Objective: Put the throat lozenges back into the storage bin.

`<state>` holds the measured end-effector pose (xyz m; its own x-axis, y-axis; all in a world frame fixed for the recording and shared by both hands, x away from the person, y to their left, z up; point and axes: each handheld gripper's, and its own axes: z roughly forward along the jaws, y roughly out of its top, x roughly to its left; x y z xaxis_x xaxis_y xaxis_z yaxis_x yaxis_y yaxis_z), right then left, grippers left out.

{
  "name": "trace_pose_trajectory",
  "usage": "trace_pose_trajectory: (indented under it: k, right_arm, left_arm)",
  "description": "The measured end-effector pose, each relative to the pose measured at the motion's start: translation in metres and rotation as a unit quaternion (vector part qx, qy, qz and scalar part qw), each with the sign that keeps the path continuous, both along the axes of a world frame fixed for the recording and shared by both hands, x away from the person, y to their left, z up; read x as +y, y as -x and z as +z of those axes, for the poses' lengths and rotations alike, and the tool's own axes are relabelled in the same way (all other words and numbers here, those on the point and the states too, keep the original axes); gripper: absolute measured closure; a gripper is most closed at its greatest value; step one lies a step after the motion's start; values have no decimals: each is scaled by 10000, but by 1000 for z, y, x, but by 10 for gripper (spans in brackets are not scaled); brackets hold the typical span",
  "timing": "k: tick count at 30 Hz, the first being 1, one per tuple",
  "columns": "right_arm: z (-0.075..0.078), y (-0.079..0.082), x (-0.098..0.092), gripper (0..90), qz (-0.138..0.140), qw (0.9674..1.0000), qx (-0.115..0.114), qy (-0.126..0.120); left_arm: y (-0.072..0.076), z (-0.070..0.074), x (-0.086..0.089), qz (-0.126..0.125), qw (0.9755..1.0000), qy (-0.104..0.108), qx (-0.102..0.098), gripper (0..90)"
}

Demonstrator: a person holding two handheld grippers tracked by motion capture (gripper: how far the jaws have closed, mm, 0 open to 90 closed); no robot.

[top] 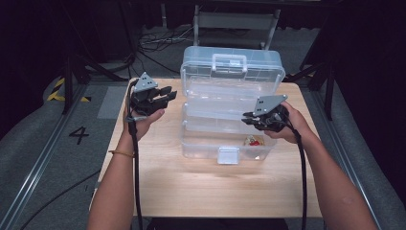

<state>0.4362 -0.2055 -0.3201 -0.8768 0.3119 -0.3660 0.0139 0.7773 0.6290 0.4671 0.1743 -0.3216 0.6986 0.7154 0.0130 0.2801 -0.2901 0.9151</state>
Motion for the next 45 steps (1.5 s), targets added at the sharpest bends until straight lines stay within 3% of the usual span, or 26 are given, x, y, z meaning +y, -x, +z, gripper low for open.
trace_pose_trajectory:
  k: [1,2,3,6,11,13,20,22,27,32,37,40,42,45]
  right_arm:
    - [0,0,0,786,1,10000,4,-2]
    - [0,1,0,786,-5,10000,-8,0]
    - [-1,1,0,785,-1,10000,9,-17]
    - [-1,1,1,782,-8,10000,12,1]
    - [-1,1,1,779,-18,10000,5,40]
    - [-1,2,1,775,-51,10000,-2,45]
    - [-2,5,2,773,-80,9999,27,84]
    - [-2,6,2,769,-97,9999,14,101]
    - [-1,10,0,766,-229,9993,-17,303]
    - [0,14,-10,797,-225,9995,31,209]
    - [1,17,-16,822,-233,9997,25,6]
    - [1,18,-16,824,-221,9997,38,30]
    - [0,20,-15,822,-242,9997,-10,55]
    - [-2,22,-17,820,-258,9997,-16,13]
  left_arm:
    - [-4,-2,-1,68,10000,-19,33,785]
    - [-8,-4,-1,8,10000,53,55,811]
    - [-15,-7,-5,-14,9999,-35,136,857]
    - [-23,-6,-10,-133,9998,-62,133,893]
    - [-32,-1,-14,-159,9999,-25,64,897]
    - [-32,3,-14,-318,9994,126,28,898]
    - [-39,13,-20,-363,9993,96,-72,899]
    - [-40,14,-22,-383,9992,72,-132,899]
    - [-38,14,-23,-417,9990,172,-44,899]
    - [-32,16,-21,-501,9987,125,-44,899]
    - [-26,19,-23,-529,9983,-184,-161,899]
    - [-22,20,-25,-531,9980,-275,-220,899]
    - [-21,20,-26,-586,9978,-270,-162,899]
    - [-19,21,-26,-615,9971,-431,-102,899]
